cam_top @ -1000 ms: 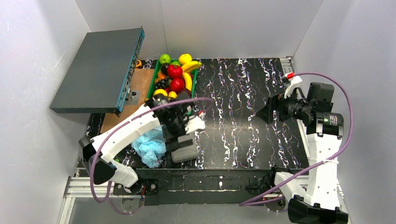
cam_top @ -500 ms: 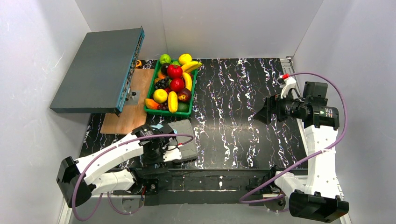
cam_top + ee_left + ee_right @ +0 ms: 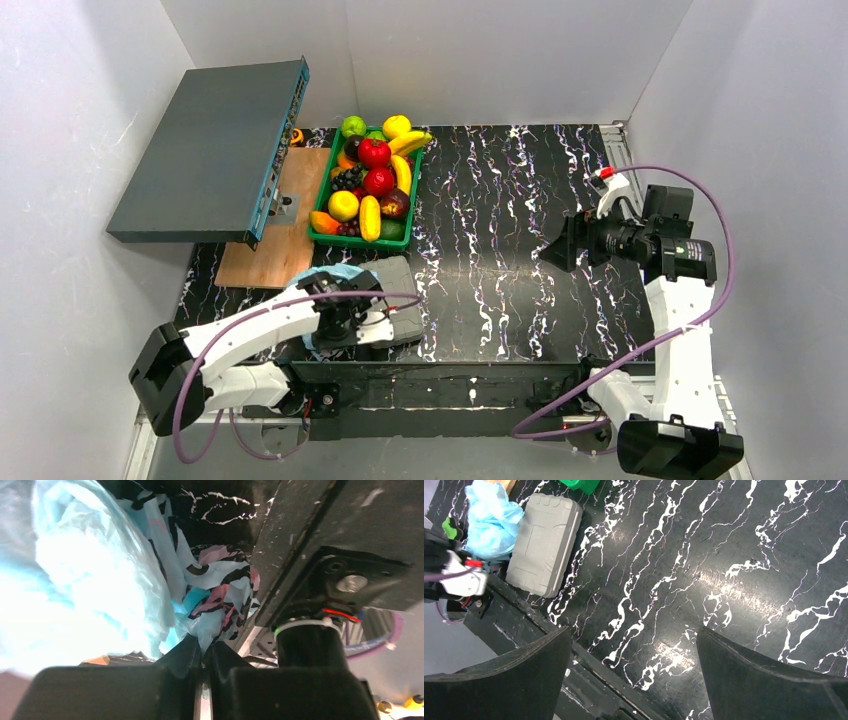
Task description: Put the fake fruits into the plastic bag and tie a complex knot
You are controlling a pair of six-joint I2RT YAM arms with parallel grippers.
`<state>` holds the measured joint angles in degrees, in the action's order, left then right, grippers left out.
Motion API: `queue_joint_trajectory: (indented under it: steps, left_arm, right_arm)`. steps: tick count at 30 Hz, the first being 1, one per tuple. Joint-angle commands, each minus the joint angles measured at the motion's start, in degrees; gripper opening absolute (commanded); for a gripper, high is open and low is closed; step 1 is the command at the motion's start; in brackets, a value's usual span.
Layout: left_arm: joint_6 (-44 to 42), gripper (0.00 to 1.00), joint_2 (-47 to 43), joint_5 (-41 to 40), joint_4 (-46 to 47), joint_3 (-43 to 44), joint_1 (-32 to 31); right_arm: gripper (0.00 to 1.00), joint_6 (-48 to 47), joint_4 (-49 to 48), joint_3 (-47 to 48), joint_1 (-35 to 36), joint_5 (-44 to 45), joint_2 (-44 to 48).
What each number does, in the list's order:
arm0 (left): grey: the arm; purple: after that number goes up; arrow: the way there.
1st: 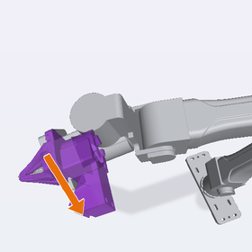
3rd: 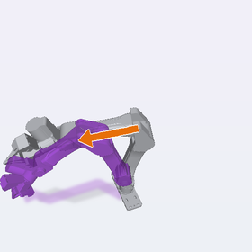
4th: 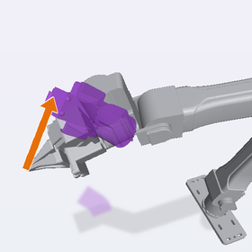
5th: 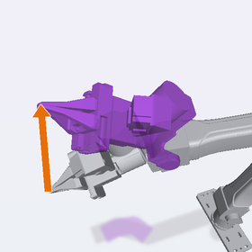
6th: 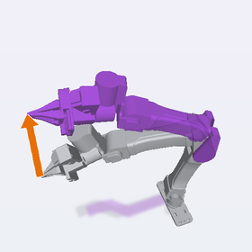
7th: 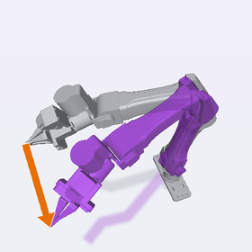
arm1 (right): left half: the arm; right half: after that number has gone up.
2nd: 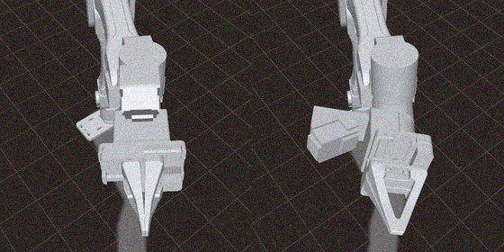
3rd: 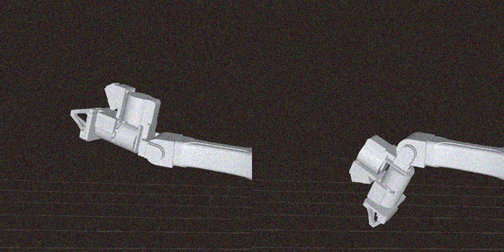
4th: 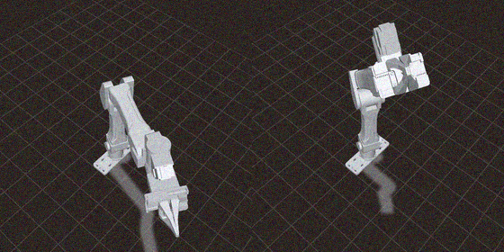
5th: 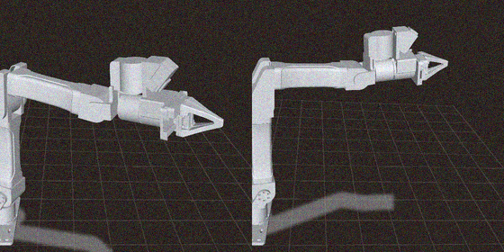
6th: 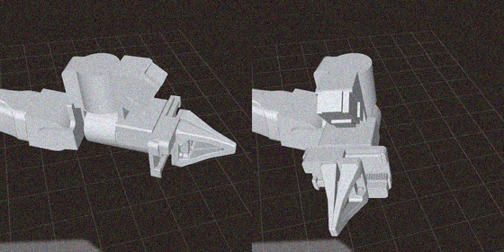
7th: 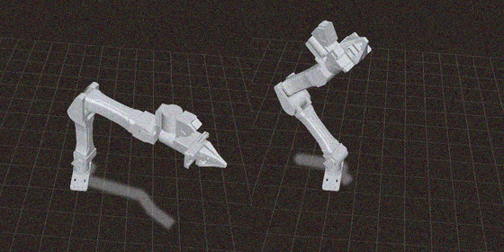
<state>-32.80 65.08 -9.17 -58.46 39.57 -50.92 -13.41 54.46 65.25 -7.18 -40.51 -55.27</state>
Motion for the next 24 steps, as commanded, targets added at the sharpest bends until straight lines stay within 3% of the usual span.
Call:
queue_joint_trajectory:
  steps: [1,6,8,13,18,24]
  left_arm:
    - [2.8,0.00,-1.6,8.3,-10.6,15.7,0.0]
    - [6.9,0.00,4.2,26.1,-19.1,42.1,0.8]
    - [8.8,0.00,9.0,31.3,-18.6,51.7,1.5]
    - [15.2,0.00,19.6,46.1,-12.3,66.3,5.4]
    - [21.5,0.00,25.5,56.0,-1.1,70.2,7.5]
    - [27.0,0.00,26.5,61.3,10.3,65.5,7.5]
  right_arm:
    - [1.00,-0.1,-4.9,-1.8,-0.3,-1.9,2.9]
    - [1.00,-0.5,-6.6,-3.5,2.3,-5.5,5.7]
    - [1.00,-0.1,-8.4,-4.2,5.6,-5.3,7.2]
    - [1.00,0.0,-13.3,-6.2,15.0,-5.1,13.4]
    - [1.00,0.6,-17.7,-7.9,24.3,-0.8,19.5]
    - [1.00,1.9,-26.7,-11.7,32.8,8.0,19.3]
